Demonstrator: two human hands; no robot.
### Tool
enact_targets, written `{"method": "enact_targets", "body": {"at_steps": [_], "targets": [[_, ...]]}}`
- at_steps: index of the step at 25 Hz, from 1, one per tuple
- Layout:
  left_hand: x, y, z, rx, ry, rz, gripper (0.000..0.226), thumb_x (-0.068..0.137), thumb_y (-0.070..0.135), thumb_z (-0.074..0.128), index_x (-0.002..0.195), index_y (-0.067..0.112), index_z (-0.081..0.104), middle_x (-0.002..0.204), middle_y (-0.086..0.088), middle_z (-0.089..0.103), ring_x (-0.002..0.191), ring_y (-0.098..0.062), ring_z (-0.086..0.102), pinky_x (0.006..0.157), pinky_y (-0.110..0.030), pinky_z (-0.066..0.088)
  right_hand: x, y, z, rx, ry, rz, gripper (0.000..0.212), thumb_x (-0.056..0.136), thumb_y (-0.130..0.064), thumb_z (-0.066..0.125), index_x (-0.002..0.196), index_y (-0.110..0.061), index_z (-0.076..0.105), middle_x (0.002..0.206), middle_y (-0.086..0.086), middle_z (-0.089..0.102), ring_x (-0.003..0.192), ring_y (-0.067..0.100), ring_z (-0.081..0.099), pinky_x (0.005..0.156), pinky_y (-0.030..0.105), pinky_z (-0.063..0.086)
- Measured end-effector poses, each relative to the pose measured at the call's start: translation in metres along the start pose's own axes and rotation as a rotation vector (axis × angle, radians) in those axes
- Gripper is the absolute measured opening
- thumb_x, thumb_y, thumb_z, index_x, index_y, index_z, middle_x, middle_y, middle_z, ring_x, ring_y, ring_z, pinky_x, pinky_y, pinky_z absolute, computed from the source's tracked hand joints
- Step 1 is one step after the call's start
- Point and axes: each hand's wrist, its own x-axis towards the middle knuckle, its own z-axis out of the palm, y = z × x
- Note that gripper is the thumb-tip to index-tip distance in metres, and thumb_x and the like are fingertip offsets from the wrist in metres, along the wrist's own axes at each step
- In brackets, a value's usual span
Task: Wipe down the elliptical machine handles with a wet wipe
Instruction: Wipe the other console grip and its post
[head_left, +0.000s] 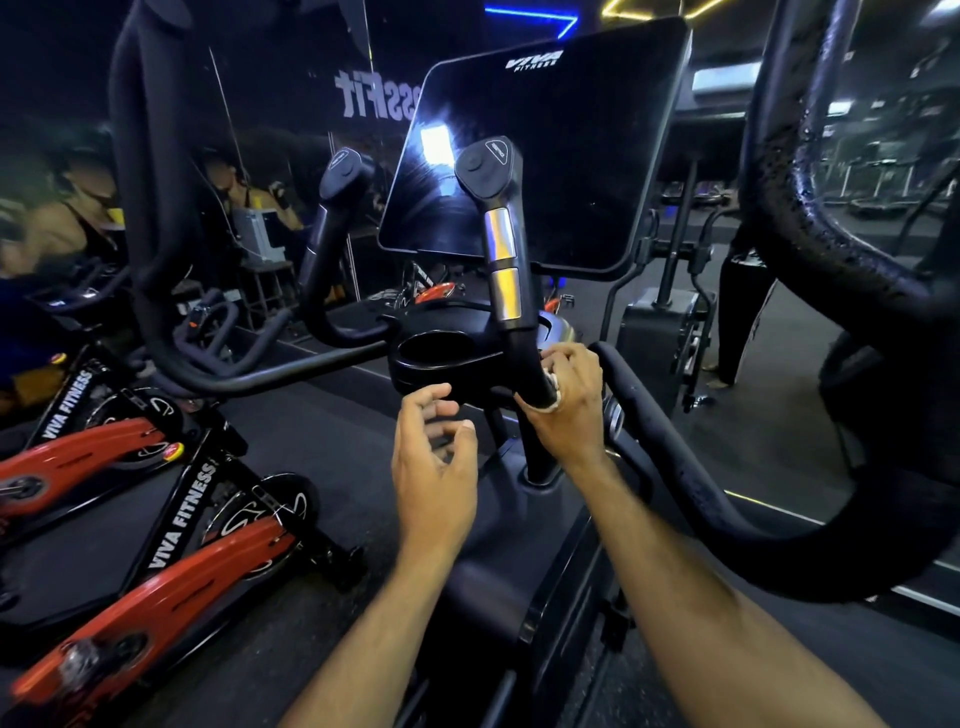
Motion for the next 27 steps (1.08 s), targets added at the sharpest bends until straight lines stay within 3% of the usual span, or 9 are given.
{"method": "enact_targets", "body": {"at_steps": [8,11,13,15,18,20,22,24,27], "targets": [[-0.006,-0.001,0.009,0.007,-0.030,-0.002,0.041,0.096,0.002,0.065,0.120,0.035,0.059,0.116,0.007,0.064,0.098,-0.006,0.065,0.078,-0.012,0.049,-0.048,0.004,-0.013,0.122,-0.082,0.062,0.041,0.100,-0.013,0.060,0.139,-0.004,0.054,0.141,0.009,0.055,0.134,0.019,0.049,0.115,0.031,0.037],[-0.009,-0.007,0.011,0.006,-0.045,-0.028,0.040,0.097,0.003,0.064,0.118,0.036,0.059,0.114,0.007,0.065,0.097,-0.008,0.066,0.078,-0.013,0.050,-0.077,0.002,-0.024,0.559,-0.007,0.709,0.032,0.108,-0.011,0.042,0.137,-0.007,0.055,0.115,0.005,0.066,0.103,0.014,0.066,0.088,0.030,0.057],[-0.013,-0.012,0.016,0.012,-0.057,-0.064,0.039,0.097,0.005,0.064,0.115,0.039,0.060,0.111,0.007,0.067,0.095,-0.010,0.067,0.079,-0.016,0.052,-0.074,0.000,-0.020,0.863,-0.087,1.279,0.029,0.104,-0.002,0.041,0.128,0.001,0.057,0.081,0.005,0.059,0.069,0.015,0.060,0.063,0.029,0.059],[-0.021,-0.015,0.020,0.013,-0.082,-0.090,0.037,0.097,0.007,0.064,0.113,0.040,0.061,0.108,0.008,0.067,0.094,-0.011,0.068,0.078,-0.020,0.054,-0.053,-0.008,-0.019,1.114,-0.203,1.535,0.024,0.102,-0.019,0.049,0.116,-0.002,0.060,0.065,0.002,0.051,0.056,0.013,0.052,0.058,0.029,0.058],[-0.023,-0.015,0.023,0.022,-0.096,-0.084,0.038,0.097,0.006,0.065,0.111,0.040,0.061,0.106,0.008,0.068,0.090,-0.012,0.069,0.076,-0.022,0.056,0.001,-0.022,-0.010,1.545,-0.032,1.539,0.063,0.101,-0.057,0.038,0.115,-0.001,0.063,0.090,0.014,0.070,0.080,0.027,0.069,0.080,0.040,0.058],[-0.021,-0.013,0.022,0.031,-0.080,-0.075,0.038,0.097,0.005,0.064,0.111,0.040,0.060,0.106,0.007,0.068,0.090,-0.014,0.069,0.075,-0.018,0.053,0.024,-0.023,0.004,1.608,0.152,1.580,0.061,0.104,-0.050,0.030,0.128,-0.001,0.059,0.119,0.019,0.064,0.117,0.033,0.062,0.107,0.046,0.046],[-0.017,-0.010,0.017,0.026,-0.072,-0.061,0.039,0.097,0.005,0.064,0.111,0.041,0.060,0.106,0.006,0.068,0.091,-0.018,0.070,0.074,-0.016,0.052,0.034,-0.019,0.014,1.553,0.208,1.607,0.047,0.106,-0.031,0.028,0.131,0.000,0.054,0.129,0.023,0.059,0.132,0.037,0.053,0.114,0.056,0.037],[-0.011,-0.006,0.013,0.022,-0.070,-0.043,0.039,0.097,0.005,0.064,0.113,0.041,0.059,0.107,0.006,0.068,0.092,-0.018,0.071,0.075,-0.015,0.052,0.039,-0.020,0.015,1.457,0.271,1.594,0.040,0.099,-0.011,0.033,0.132,0.001,0.051,0.125,0.025,0.062,0.119,0.042,0.062,0.106,0.063,0.042],[-0.006,-0.003,0.007,0.013,-0.047,-0.024,0.040,0.096,0.003,0.064,0.113,0.039,0.060,0.106,0.005,0.068,0.092,-0.021,0.071,0.076,-0.016,0.052,0.025,-0.039,0.001,1.234,0.373,1.497,0.026,0.093,0.010,0.034,0.094,-0.006,0.054,0.078,0.009,0.063,0.069,0.022,0.063,0.075,0.035,0.056]]}}
